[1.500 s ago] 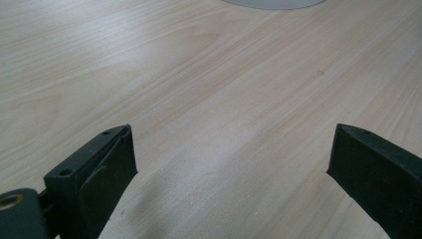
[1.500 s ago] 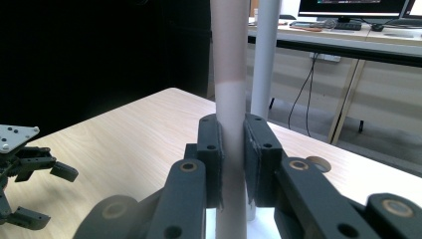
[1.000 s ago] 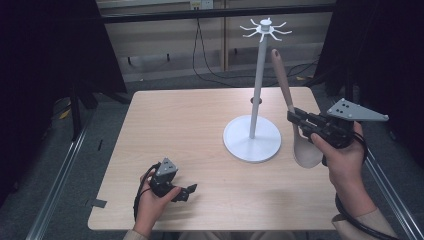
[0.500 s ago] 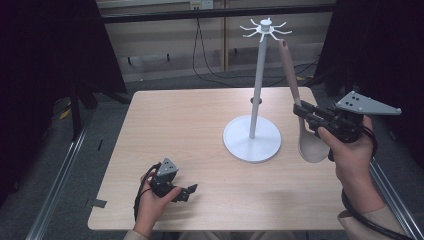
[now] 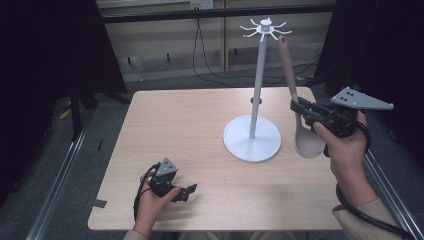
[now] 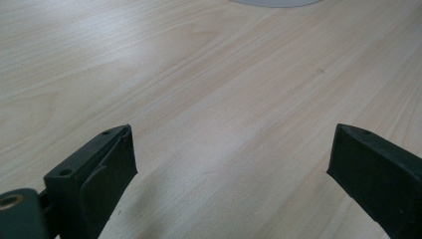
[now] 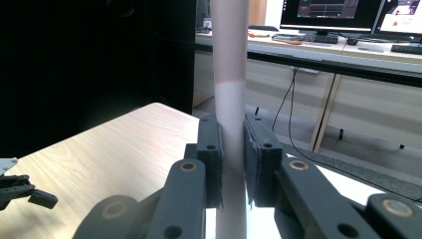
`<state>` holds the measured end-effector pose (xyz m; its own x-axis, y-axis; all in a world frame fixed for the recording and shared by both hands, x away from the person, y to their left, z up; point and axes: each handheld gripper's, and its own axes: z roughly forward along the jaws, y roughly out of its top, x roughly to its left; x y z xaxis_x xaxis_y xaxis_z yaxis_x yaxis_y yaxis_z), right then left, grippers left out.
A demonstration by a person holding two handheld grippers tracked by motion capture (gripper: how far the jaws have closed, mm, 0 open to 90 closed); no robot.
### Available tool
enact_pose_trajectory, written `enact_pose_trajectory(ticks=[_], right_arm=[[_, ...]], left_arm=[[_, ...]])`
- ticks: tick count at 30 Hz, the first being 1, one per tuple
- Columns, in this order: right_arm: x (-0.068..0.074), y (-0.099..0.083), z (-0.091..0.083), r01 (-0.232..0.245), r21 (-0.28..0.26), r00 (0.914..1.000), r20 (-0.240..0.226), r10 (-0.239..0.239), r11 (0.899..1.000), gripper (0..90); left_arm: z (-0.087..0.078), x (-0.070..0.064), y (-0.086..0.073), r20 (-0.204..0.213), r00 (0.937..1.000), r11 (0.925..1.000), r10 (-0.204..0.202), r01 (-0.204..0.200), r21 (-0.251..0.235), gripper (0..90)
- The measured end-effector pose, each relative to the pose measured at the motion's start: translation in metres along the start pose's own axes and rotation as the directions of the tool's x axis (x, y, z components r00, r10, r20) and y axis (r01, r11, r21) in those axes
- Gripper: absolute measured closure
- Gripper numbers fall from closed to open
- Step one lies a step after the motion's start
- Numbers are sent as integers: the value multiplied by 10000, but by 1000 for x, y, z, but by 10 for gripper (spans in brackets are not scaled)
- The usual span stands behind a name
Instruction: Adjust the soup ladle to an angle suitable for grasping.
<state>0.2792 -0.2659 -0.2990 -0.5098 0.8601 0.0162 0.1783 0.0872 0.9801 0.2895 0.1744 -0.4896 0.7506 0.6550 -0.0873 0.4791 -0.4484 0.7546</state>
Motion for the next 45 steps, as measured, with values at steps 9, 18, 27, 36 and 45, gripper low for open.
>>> enact_pose_trajectory(ticks=[9,18,27,36,45], right_arm=[[-1,-1,7,-38,58,10000,-19,38,10000,793],[-1,-2,15,-139,78,9999,8,139,9999,793],[-1,-5,24,-192,99,9998,-10,192,9998,793],[1,-7,33,-336,150,9994,-64,337,9993,793],[4,-8,43,-480,218,9988,-58,481,9986,792]], left_arm=[[0,0,0,2,10000,10000,-35,35,27,45],[0,0,0,29,10000,10000,-90,90,-40,45],[-2,2,0,29,10000,10000,-73,72,15,45],[-1,3,0,58,9999,9999,-124,125,-99,45],[-1,3,1,63,9999,9999,-105,106,-98,45]])
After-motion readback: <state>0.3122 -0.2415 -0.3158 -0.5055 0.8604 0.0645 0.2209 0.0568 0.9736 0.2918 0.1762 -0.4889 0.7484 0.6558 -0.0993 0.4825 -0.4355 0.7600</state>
